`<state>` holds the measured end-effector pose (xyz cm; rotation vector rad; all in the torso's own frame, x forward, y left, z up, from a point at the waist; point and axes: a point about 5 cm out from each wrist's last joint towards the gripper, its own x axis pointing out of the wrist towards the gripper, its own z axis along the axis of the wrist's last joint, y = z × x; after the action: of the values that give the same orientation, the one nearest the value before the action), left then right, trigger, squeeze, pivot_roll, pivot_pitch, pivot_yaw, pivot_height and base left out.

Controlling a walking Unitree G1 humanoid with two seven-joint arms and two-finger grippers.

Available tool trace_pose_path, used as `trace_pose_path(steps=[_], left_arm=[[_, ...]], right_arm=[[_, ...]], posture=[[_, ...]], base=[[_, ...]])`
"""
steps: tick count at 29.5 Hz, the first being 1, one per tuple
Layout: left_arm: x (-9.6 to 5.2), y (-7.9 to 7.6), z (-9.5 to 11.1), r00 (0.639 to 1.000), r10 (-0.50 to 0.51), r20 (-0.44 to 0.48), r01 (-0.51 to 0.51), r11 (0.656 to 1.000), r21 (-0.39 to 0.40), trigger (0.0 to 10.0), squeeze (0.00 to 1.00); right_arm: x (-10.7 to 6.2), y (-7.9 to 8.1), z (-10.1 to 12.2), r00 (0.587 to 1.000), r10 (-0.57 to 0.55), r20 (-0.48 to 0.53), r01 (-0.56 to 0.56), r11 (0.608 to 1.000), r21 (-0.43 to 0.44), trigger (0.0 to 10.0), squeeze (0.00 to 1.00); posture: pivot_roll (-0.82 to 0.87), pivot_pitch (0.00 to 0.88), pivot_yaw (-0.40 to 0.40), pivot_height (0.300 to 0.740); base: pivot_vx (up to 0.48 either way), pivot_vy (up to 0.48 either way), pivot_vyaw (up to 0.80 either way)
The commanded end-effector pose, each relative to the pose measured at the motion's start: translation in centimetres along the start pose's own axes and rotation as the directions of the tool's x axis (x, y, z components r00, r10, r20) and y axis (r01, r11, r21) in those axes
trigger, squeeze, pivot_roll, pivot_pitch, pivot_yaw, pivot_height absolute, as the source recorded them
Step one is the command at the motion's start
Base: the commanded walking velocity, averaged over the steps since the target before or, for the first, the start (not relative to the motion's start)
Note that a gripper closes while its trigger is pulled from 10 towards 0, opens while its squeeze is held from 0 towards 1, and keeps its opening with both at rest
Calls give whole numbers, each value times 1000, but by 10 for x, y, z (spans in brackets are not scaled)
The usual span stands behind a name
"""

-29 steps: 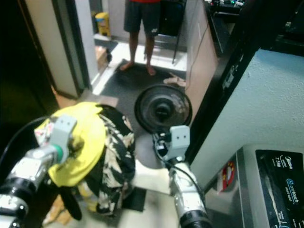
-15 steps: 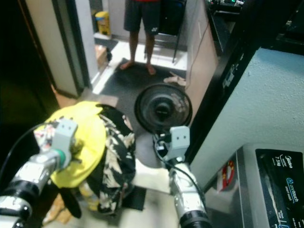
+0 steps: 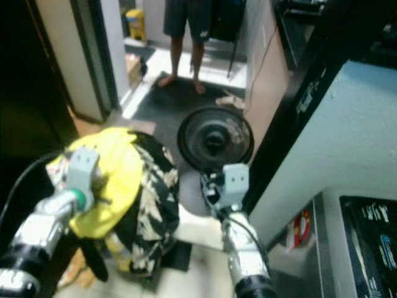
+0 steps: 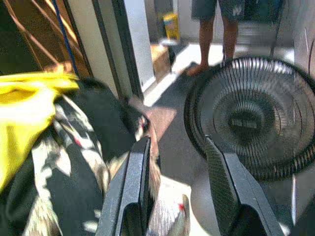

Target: Clothes washing

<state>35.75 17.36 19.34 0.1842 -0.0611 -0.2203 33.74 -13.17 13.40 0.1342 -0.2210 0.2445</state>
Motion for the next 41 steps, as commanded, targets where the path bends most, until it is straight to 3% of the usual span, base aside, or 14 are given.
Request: trace_pose_path(steps=[1, 2, 3, 4, 5, 7, 10, 11, 19, 31, 33, 41], left_arm=[[-3, -9, 63, 964, -31, 265, 24, 999, 31, 10000, 0], [-6, -14, 81, 941, -52, 334, 38, 998, 48, 10000, 0], [-6, -14, 81, 941, -52, 334, 38, 998, 48, 10000, 0], [-8, -21, 102, 912, -72, 405, 54, 997, 55, 10000, 0], [-8, -21, 102, 912, -72, 405, 54, 997, 55, 10000, 0], [-14, -32, 147, 842, -90, 532, 147, 987, -66, 10000, 0], [-16, -35, 158, 822, -96, 561, 188, 976, -108, 10000, 0], [-23, -45, 170, 796, -158, 585, 312, 934, -172, 10000, 0], [-29, -60, 153, 810, -255, 529, 323, 946, -39, 10000, 0], [-33, -52, 163, 804, -215, 555, 286, 957, -44, 10000, 0], [-33, -42, 168, 810, -174, 560, 263, 961, -82, 10000, 0], [-36, -37, 176, 809, -165, 565, 273, 956, -112, 10000, 0]], right_arm=[[4, 0, 14, 999, -7, 54, 6, 1000, 9, 10000, 0], [7, 1, 22, 997, -3, 82, 2, 1000, 8, 10000, 0], [7, 1, 22, 997, -3, 82, 2, 1000, 8, 10000, 0], [11, 3, 31, 993, 3, 122, -5, 1000, 13, 10000, 0], [11, 3, 31, 993, 3, 122, -5, 1000, 13, 10000, 0], [20, 11, 54, 979, 23, 205, -27, 1000, 17, 10000, 0], [23, 13, 63, 971, 30, 235, -35, 999, 14, 10000, 0], [25, 16, 77, 957, 32, 287, -37, 999, 14, 10000, 0], [23, 12, 92, 943, 16, 334, -23, 1000, 16, 10000, 0], [22, 11, 104, 933, 2, 360, -14, 999, 31, 10000, 0], [23, 7, 115, 921, -20, 388, 5, 999, 41, 10000, 0], [23, 2, 130, 903, -52, 426, 31, 998, 57, 10000, 0]], posture=[[18, 88, 12, 740], [18, 88, 12, 740], [18, 88, 12, 740], [20, 82, 13, 740], [20, 82, 13, 740], [18, 71, 18, 740], [18, 71, 18, 740], [15, 63, 26, 740], [11, 62, 30, 740], [12, 63, 30, 740], [10, 61, 32, 740], [10, 52, 36, 740]], base=[[0, 0, 0], [0, 0, 0], [0, 0, 0], [0, 0, 0], [0, 0, 0], [0, 0, 0], [0, 0, 0], [0, 0, 0], [0, 0, 0], [0, 0, 0], [0, 0, -800], [0, 0, -800]])
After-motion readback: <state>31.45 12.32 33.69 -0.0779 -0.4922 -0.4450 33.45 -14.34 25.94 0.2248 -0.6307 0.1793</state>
